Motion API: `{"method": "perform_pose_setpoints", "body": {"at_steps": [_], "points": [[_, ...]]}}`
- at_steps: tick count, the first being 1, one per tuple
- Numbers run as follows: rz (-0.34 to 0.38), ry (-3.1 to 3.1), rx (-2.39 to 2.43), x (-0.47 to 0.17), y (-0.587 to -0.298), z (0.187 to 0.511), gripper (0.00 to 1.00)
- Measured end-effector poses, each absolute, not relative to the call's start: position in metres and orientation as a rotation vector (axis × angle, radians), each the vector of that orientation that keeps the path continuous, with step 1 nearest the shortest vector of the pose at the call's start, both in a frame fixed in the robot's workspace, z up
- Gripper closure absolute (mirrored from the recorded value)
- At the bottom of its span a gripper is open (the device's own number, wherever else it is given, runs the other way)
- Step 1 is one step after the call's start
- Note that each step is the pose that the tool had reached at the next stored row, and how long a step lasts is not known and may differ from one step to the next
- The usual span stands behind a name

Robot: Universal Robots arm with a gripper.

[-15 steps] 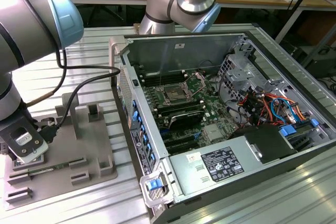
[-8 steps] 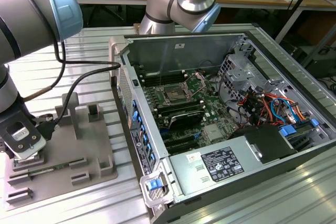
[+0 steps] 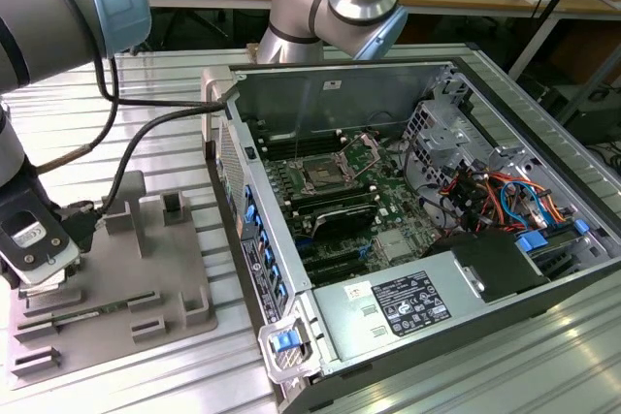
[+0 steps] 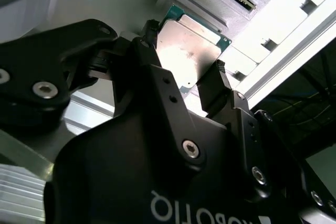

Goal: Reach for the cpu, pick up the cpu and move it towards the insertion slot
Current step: 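Pick up the cpu and move it towards the insertion slot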

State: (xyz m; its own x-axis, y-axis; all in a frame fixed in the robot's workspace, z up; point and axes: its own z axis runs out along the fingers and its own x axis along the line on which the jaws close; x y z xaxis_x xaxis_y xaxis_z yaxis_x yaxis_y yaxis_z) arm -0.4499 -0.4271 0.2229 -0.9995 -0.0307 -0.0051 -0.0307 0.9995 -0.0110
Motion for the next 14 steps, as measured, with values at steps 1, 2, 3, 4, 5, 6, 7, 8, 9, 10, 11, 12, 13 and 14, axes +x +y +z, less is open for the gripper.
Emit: {"method": "perform_pose_setpoints", "body": {"at_steps": [1,2,3,4,5,6,7,8,9,10,11,12,13,14], "points": [[-0.02,3.136,-0.048,-0.45,-0.427,0.226,0.45],[-0.022,3.136,-0.048,-0.45,-0.427,0.229,0.45],[-0.024,3.136,-0.048,-0.45,-0.427,0.231,0.45],[-0.027,3.136,-0.048,-0.45,-0.427,0.234,0.45],[-0.03,3.136,-0.048,-0.45,-0.427,0.236,0.45],[-0.032,3.136,-0.048,-0.45,-0.427,0.238,0.45],[-0.035,3.136,-0.048,-0.45,-0.427,0.241,0.45],[-0.038,3.136,-0.048,-0.45,-0.427,0.243,0.45],[-0.04,3.136,-0.048,-0.45,-0.427,0.246,0.45],[-0.042,3.136,-0.048,-0.45,-0.427,0.248,0.45],[-0.047,3.136,-0.048,-0.45,-0.427,0.25,0.45],[-0.05,3.136,-0.048,-0.45,-0.427,0.251,0.45],[-0.054,3.136,-0.048,-0.45,-0.427,0.253,0.45],[-0.057,3.136,-0.048,-0.45,-0.427,0.254,0.45]]}}
